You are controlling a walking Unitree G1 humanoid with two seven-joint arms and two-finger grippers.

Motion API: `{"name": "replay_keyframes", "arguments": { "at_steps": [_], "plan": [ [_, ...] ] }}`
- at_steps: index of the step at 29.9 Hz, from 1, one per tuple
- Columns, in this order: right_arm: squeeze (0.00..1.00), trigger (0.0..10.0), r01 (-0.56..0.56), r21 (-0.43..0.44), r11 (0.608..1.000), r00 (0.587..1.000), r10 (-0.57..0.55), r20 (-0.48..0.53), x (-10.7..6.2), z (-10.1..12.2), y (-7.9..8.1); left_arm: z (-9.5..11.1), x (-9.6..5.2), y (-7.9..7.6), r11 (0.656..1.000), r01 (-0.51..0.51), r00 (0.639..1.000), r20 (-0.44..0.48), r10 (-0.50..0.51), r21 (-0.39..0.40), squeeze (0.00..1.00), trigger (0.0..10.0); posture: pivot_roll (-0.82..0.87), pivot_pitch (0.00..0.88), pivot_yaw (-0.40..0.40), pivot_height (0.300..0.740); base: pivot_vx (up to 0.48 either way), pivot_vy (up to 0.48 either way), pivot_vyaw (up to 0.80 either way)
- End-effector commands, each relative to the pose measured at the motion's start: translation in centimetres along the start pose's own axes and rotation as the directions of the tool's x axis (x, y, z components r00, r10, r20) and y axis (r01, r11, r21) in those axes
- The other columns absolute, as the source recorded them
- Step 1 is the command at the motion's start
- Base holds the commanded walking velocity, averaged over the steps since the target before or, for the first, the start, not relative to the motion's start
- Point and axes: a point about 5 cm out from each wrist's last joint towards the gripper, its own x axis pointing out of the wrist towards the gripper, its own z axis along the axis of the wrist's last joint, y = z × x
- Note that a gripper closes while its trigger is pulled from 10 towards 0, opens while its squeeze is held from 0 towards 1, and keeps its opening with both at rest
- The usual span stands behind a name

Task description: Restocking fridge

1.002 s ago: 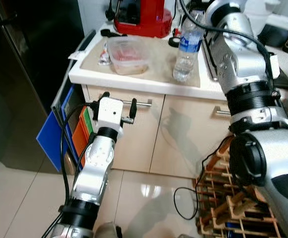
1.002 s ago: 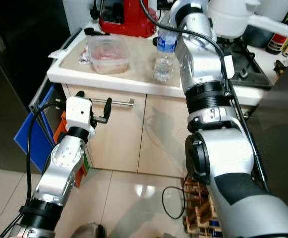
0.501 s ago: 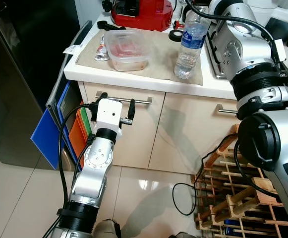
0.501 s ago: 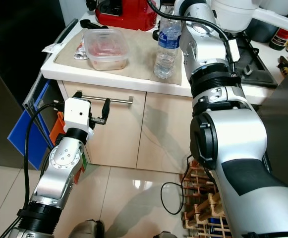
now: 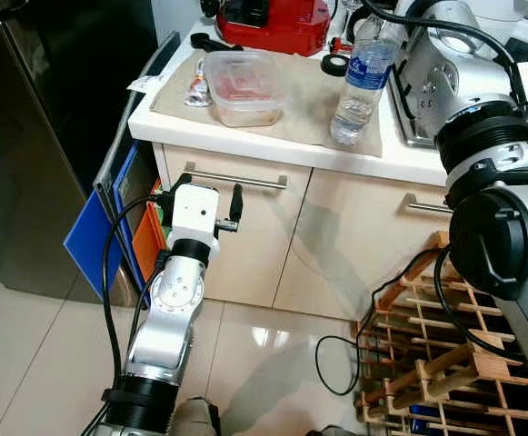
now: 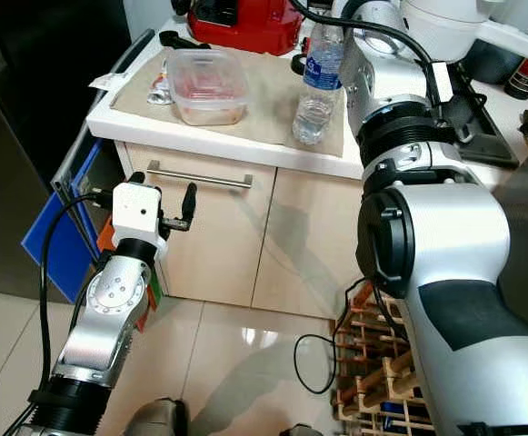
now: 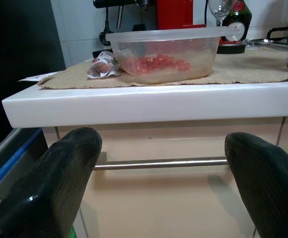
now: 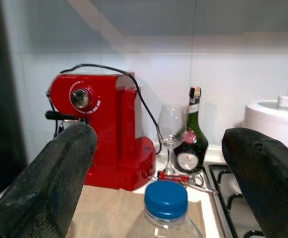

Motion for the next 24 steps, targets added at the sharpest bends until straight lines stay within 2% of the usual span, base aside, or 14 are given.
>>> {"name": "replay_keyframes", "arguments": {
  "at_steps": [1, 13, 14, 15, 16, 17, 18, 19, 20, 24],
  "plan": [
    [0.00, 10.0, 0.029, 0.006, 1.000, 1.000, -0.029, -0.003, 0.2, 0.7, -0.6, 0.2, 0.0, -0.2, 1.000, -0.007, 1.000, 0.002, 0.007, 0.002, 0.00, 10.0, 0.17, 0.061, -0.089, 0.732, 0.000, 0.000, 0.00],
    [0.00, 10.0, 0.067, 0.020, 0.998, 0.994, -0.065, -0.087, 0.0, -0.7, -1.3, 0.2, 0.0, -0.3, 1.000, -0.012, 1.000, 0.000, 0.012, -0.004, 0.00, 10.0, 0.17, 0.060, -0.096, 0.732, 0.000, 0.000, 0.00],
    [0.00, 7.1, 0.071, 0.030, 0.997, 0.993, -0.068, -0.099, 0.0, -0.9, -1.4, 0.2, 0.1, -0.3, 1.000, -0.014, 1.000, -0.001, 0.014, -0.005, 0.00, 10.0, 0.17, 0.061, -0.096, 0.732, 0.000, 0.000, 0.00],
    [0.00, 7.1, 0.073, 0.031, 0.997, 0.993, -0.069, -0.101, 0.0, -0.9, -1.5, 0.2, 0.1, -0.3, 1.000, -0.014, 1.000, -0.001, 0.014, -0.006, 0.00, 10.0, 0.17, 0.061, -0.096, 0.732, 0.000, 0.000, 0.00],
    [0.00, 2.5, 0.075, 0.031, 0.997, 0.992, -0.071, -0.102, 0.0, -1.0, -1.5, 0.2, 0.1, -0.3, 1.000, -0.014, 1.000, -0.002, 0.014, -0.006, 0.00, 10.0, 0.17, 0.062, -0.095, 0.732, 0.000, 0.000, 0.00],
    [0.00, 2.5, 0.076, 0.030, 0.997, 0.992, -0.073, -0.103, -0.1, -1.0, -1.5, 0.2, 0.1, -0.3, 1.000, -0.015, 1.000, -0.002, 0.015, -0.006, 0.00, 10.0, 0.17, 0.062, -0.095, 0.732, 0.000, 0.000, 0.00],
    [0.00, 0.9, 0.079, 0.034, 0.996, 0.992, -0.075, -0.105, -0.1, -1.0, -1.6, 0.2, 0.0, -0.3, 1.000, -0.014, 1.000, -0.003, 0.014, -0.007, 0.00, 10.0, 0.16, 0.062, -0.096, 0.732, 0.000, 0.000, 0.00],
    [0.00, 0.9, 0.081, 0.037, 0.996, 0.991, -0.076, -0.106, -0.1, -1.0, -1.6, 0.2, 0.1, -0.3, 1.000, -0.014, 1.000, -0.003, 0.014, -0.007, 0.00, 10.0, 0.16, 0.062, -0.095, 0.732, 0.000, 0.000, 0.00],
    [0.00, 0.0, 0.083, 0.047, 0.995, 0.991, -0.078, -0.113, -0.1, -1.1, -1.6, 0.1, 0.1, -0.3, 1.000, -0.014, 1.000, -0.004, 0.014, -0.007, 0.00, 10.0, 0.16, 0.062, -0.095, 0.732, 0.000, 0.000, 0.00],
    [0.00, 0.0, 0.088, 0.054, 0.995, 0.989, -0.082, -0.120, -0.1, -1.1, -1.7, 0.1, 0.1, -0.3, 1.000, -0.014, 1.000, -0.007, 0.014, -0.008, 0.00, 10.0, 0.16, 0.062, -0.096, 0.732, 0.000, 0.000, 0.00]
  ]
}}
